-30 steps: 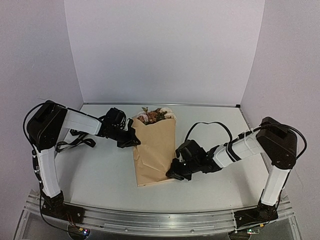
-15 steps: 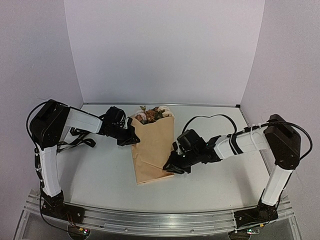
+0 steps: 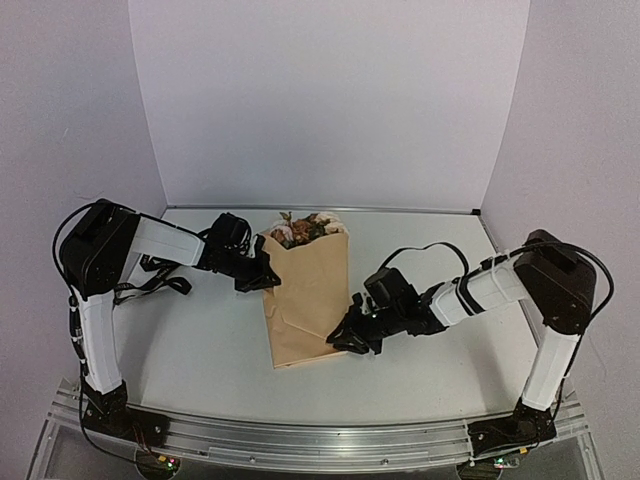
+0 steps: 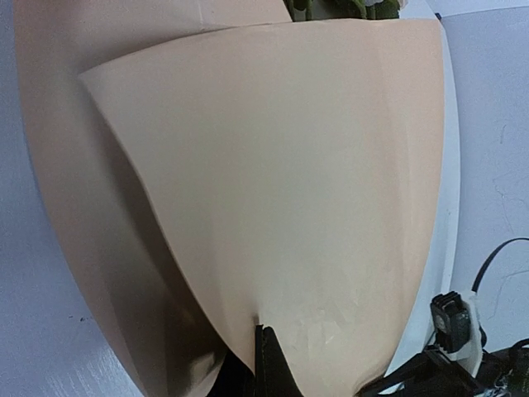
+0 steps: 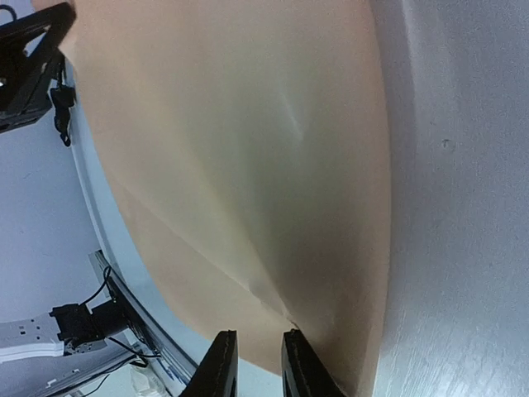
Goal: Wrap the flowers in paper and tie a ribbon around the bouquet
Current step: Press the fold line on the folded wrapping paper.
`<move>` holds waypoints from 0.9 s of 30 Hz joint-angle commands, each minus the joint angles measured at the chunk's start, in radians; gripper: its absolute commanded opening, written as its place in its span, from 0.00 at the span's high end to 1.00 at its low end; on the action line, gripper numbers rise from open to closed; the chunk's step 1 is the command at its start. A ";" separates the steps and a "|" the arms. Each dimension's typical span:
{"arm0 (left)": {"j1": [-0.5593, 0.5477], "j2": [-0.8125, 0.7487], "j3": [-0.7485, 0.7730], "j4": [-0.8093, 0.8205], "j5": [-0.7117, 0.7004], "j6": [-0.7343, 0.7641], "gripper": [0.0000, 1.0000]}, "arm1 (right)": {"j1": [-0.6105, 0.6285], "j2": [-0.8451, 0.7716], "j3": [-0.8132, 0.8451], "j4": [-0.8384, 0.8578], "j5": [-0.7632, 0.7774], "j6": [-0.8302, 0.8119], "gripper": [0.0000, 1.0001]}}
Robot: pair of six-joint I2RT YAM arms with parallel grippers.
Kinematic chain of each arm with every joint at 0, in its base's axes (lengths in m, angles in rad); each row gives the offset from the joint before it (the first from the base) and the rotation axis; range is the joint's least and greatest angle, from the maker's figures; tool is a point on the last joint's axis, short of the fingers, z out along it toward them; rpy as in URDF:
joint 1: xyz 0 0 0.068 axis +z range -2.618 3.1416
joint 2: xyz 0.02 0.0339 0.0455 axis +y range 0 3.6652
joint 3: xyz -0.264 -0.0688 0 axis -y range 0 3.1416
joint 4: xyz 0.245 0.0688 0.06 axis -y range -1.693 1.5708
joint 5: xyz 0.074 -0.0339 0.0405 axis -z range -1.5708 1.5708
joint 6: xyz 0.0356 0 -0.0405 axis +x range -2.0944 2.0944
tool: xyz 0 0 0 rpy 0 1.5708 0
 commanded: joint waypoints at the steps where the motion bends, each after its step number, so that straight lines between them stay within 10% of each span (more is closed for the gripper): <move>1: 0.006 -0.017 0.012 0.013 -0.009 -0.011 1.00 | -0.021 0.082 -0.038 0.182 -0.031 0.110 0.81; 27: 0.003 -0.059 -0.015 0.008 -0.027 -0.034 1.00 | -0.102 0.057 -0.042 0.357 -0.092 0.185 0.76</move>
